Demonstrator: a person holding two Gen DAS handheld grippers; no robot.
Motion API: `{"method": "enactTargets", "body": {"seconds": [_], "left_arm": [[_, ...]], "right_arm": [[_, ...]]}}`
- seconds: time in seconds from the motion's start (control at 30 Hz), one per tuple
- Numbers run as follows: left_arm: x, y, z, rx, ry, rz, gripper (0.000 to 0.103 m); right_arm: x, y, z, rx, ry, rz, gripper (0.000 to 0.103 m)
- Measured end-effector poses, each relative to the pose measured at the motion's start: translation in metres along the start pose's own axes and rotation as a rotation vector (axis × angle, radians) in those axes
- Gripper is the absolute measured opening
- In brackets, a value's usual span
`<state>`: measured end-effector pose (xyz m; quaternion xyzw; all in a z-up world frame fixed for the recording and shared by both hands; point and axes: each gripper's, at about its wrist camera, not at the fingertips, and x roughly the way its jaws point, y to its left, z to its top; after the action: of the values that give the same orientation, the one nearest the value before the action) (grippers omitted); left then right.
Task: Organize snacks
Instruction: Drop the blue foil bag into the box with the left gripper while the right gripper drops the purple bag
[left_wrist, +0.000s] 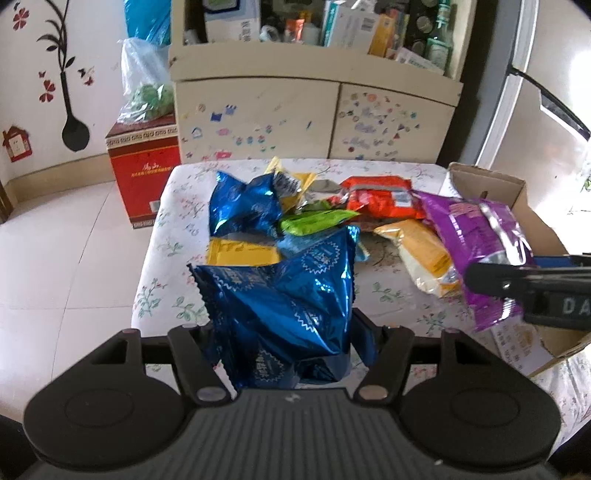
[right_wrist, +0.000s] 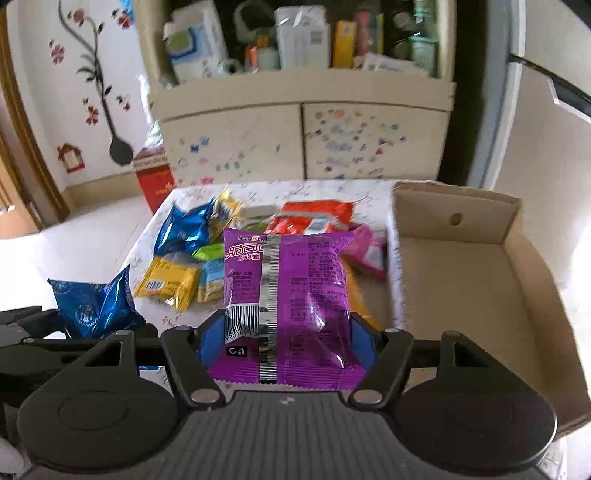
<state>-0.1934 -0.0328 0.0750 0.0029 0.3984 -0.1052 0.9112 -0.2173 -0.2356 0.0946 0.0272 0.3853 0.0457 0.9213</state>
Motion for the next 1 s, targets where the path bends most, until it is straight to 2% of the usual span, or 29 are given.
{"method": "enactTargets", "body": {"seconds": [0.47, 1.0], "left_arm": [[-0.012, -0.063, 0.025, 0.095, -0.055, -0.088, 0.065], [-0.009, -0.152, 0.051, 0.205, -0.076, -0.283, 0.065]], "right_arm": [[-0.036, -0.059, 0.001, 0.162, -0.099, -0.067, 0.075], [-0.06, -0.128, -0.004, 0.418, -0.156, -0.152, 0.075]]}}
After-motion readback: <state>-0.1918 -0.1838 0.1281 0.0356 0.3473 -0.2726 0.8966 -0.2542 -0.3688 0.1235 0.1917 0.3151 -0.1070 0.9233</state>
